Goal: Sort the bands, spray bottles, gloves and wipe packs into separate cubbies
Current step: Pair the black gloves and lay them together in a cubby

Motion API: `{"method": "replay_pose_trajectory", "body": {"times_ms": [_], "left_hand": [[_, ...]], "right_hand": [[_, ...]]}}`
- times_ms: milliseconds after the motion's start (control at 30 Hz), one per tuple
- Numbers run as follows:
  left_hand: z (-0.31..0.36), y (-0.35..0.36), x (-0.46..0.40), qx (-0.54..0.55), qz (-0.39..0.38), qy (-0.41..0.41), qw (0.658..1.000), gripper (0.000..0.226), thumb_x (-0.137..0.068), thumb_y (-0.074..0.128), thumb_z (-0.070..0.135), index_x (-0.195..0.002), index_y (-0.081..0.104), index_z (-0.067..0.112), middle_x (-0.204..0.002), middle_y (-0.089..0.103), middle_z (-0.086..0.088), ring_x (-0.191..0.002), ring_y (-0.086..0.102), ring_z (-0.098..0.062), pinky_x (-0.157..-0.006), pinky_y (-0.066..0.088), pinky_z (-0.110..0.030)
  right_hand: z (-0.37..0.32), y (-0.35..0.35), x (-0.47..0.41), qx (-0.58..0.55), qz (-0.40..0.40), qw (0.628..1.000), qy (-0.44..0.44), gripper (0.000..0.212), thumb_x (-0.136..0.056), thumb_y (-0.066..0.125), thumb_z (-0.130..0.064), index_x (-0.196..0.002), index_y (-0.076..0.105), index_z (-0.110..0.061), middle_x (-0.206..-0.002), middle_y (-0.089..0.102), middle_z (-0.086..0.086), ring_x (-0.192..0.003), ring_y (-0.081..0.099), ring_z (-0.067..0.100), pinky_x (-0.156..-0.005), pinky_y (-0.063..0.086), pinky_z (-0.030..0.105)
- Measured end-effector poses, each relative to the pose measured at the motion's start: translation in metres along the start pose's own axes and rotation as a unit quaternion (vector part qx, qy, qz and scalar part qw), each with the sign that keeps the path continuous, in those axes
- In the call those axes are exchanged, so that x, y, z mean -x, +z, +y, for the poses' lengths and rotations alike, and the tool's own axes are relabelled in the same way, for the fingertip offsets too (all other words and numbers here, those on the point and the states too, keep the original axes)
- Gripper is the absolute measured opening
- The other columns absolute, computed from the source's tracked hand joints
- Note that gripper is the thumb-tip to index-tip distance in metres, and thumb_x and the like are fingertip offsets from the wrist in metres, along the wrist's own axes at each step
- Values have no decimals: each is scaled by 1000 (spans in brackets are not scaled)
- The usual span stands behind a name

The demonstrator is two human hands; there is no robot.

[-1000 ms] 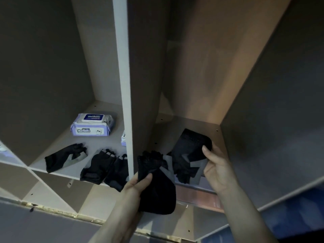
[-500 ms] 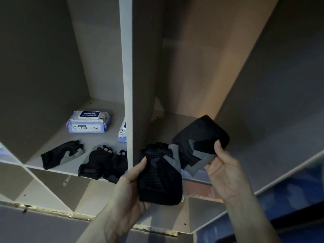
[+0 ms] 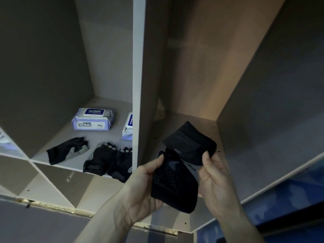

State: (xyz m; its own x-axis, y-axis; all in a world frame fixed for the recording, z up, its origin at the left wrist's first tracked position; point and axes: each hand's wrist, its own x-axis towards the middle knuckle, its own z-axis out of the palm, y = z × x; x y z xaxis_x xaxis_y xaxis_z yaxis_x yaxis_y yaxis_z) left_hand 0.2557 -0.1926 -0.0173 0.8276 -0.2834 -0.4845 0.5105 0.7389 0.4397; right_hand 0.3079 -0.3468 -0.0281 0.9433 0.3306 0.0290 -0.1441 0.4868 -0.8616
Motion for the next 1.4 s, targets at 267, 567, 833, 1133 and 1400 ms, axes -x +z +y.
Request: {"method": "replay_pose_trajectory", "body": {"times_ms": [267,567,833,1133,1400], "left_hand": [[0,2,-5,44,-12,60,997,41,-75,54,31,-80,76,-2,-91,71,-22,-67,71,-30,-61,59,-39],[-2,3,2,-48,7,190,981,44,-91,48,34,-118,65,4,-113,70,-16,-102,68,-27,-85,56,-35],[-12,-11,5,-113,46,219,968,37,-88,51,32,-109,68,6,-105,73,-15,-93,71,-25,-73,59,-28],[-6,-39,24,-253,154,350,889,18,-90,56,15,-92,71,7,-85,76,-8,-77,72,-15,-63,55,-21],[-4,-81,49,-253,167,367,879,42,-78,71,6,-117,60,19,-106,74,2,-99,69,-13,-77,54,-19]], "right_hand": [[-3,-5,8,333,-186,918,-113,33,-89,54,-47,-109,65,-24,-137,55,-3,-139,35,15,-115,26,39],[16,-13,21,479,-163,844,-178,33,-91,56,-31,-123,59,-42,-157,22,-14,-147,14,11,-115,25,28],[25,6,23,54,-16,981,187,76,-59,78,-43,-125,60,-10,-116,70,7,-111,63,25,-97,49,43],[44,48,29,109,-37,985,129,27,-83,65,-26,-107,73,-19,-111,72,4,-108,66,18,-97,49,35],[80,71,9,143,-40,979,143,23,-90,56,-8,-111,66,-5,-104,74,9,-100,69,23,-85,57,30]]}}
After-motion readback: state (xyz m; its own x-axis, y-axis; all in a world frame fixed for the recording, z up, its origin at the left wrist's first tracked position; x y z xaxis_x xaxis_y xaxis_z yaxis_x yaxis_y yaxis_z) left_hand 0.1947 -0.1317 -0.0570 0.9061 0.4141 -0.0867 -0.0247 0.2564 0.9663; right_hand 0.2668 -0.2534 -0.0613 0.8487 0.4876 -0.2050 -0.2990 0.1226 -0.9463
